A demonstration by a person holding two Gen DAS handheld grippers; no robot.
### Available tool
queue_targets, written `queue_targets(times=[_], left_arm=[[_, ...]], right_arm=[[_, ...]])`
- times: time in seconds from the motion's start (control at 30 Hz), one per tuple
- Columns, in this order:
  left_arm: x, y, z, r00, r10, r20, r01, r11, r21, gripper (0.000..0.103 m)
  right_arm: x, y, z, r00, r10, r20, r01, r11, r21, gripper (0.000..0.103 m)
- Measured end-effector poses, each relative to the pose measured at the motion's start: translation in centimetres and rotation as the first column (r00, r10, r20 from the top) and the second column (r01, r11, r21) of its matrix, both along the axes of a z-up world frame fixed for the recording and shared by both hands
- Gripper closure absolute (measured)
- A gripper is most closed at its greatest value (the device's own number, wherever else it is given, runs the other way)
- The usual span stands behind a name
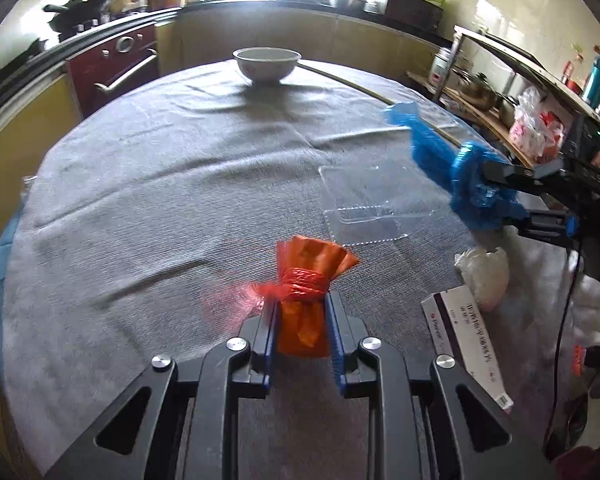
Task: Collect trash
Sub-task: 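Close the left tool on the orange mesh bag and lift it, then carry the orange mesh bag and blue bag toward the red basket with both tools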
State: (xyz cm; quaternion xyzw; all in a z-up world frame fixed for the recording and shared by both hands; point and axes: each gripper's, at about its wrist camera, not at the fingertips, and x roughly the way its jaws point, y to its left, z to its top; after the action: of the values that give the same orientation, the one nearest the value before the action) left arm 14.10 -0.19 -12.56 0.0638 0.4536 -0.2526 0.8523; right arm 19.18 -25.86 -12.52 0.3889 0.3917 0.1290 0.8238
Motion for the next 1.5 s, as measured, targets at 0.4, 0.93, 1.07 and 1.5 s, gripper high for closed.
queue_targets(times=[0.4, 0.93, 1.07, 1.5], left_arm=[[-2.1, 1.1, 1.7, 0.999, 0.043, -0.003, -0.043, 0.999, -0.005, 0.055], [1.1, -2.0, -2.9, 0.996, 0.063, -0.062, -0.059, 0.996, 0.065, 0.066], [-0.3, -1.9, -1.3, 0.996, 0.085, -0.022, -0.083, 0.994, 0.074, 0.067], [-9.4, -5.0, 9.5, 0.969, 0.074, 0.238, -0.095, 0.992, 0.077, 0.067]], right_arm=[[-7.2, -0.6, 4.5, 0.994, 0.016, 0.109, -0.012, 0.999, -0.034, 0.047], [-15.7, -6.3, 3.5, 0.991, -0.105, 0.079, 0.108, 0.994, -0.026, 0.047], [-16.2, -6.3, 3.8, 0.990, -0.108, 0.091, 0.110, 0.994, -0.022, 0.047], [-18.9, -5.0, 6.2, 0.980, -0.075, 0.187, 0.085, 0.995, -0.049, 0.047]])
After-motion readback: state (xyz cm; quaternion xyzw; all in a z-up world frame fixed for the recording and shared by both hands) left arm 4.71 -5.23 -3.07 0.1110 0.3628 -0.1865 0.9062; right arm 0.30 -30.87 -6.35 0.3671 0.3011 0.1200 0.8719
